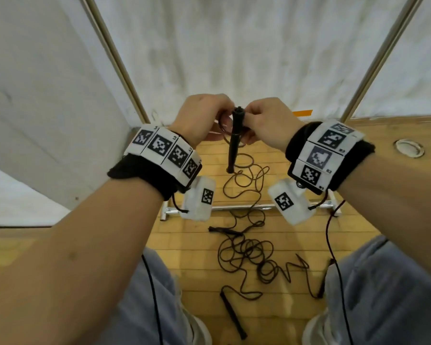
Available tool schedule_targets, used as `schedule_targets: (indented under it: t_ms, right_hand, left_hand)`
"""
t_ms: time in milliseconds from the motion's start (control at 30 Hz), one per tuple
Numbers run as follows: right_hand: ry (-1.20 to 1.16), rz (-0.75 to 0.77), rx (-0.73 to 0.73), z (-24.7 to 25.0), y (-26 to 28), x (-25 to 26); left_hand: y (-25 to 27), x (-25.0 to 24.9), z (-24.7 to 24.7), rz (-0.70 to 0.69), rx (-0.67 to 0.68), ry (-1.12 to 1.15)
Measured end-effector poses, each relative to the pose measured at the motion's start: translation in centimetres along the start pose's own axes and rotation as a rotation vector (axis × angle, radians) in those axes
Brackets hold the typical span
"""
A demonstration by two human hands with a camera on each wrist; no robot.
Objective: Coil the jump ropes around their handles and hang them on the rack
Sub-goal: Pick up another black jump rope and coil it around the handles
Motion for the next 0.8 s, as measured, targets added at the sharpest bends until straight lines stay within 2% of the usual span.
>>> schedule_targets:
  t_ms: [133,300,400,500,633,733,800]
  right_hand:
    - [-0.001,0.001,-0.010,0.0,0.5,-1.5]
    - [0.084,-0.019,0.078,-0.3,1.1,-3.1]
    - [0.131,-0.024,0.140,-0.5,1.6,-3.6]
    - [0.080,-0.026,0.176,-1.3,1.9,-3.3]
    - [0.122,0.013,0.129,-1.1,1.6,-2.7]
    - [0.135,0.011,0.174,-0.6,1.3,-2.3]
    - [0.141,0.018,0.222,-0.1,1.0,-2.0]
  left_hand:
    - [-0.2,0.9,-0.7,0.002,0.062,-0.161]
    - [-0.4,2.3,-0.5,0.036,0.101,-0.311]
    - [-0.3,2.7,-0.6,-0.030,0.020,-0.446]
    - [-0.5,2.6,-0.5,-0.104,-0.096,-0.519]
    - [-0.8,1.8,-0.6,-0.161,-0.137,-0.600]
    - [-0.9,1.3,-0.5,-0.196,-0.167,-0.703]
    - [-1.2,1.2,0.1,-0.166,-0.181,-0.735]
Point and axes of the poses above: each hand's wrist, its own y-axis away from the middle knuckle, its own z-axis out of the back of the hand, x = y × z, the point moved 3 cm from there along -y, towards the middle knuckle, and after that the axes turned 3 degrees about -y, right-handed, at the moved point
